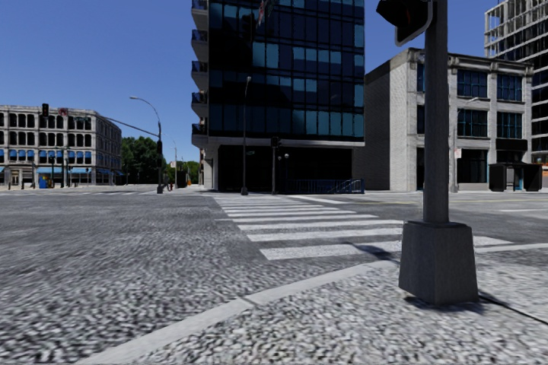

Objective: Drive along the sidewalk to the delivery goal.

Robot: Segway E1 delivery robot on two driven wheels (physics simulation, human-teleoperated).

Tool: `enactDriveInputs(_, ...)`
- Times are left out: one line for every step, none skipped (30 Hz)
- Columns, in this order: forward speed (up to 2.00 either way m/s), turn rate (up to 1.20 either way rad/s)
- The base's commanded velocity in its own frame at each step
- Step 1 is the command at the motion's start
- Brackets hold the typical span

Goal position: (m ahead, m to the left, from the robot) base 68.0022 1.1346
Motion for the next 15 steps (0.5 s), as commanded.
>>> enactDriveInputs(2.00,-0.01)
enactDriveInputs(2.00,0.00)
enactDriveInputs(2.00,0.00)
enactDriveInputs(2.00,0.00)
enactDriveInputs(2.00,-0.07)
enactDriveInputs(2.00,-0.15)
enactDriveInputs(2.00,-0.15)
enactDriveInputs(2.00,-0.20)
enactDriveInputs(2.00,-0.22)
enactDriveInputs(2.00,-0.22)
enactDriveInputs(2.00,-0.22)
enactDriveInputs(2.00,-0.22)
enactDriveInputs(2.00,-0.22)
enactDriveInputs(2.00,-0.22)
enactDriveInputs(2.00,-0.22)
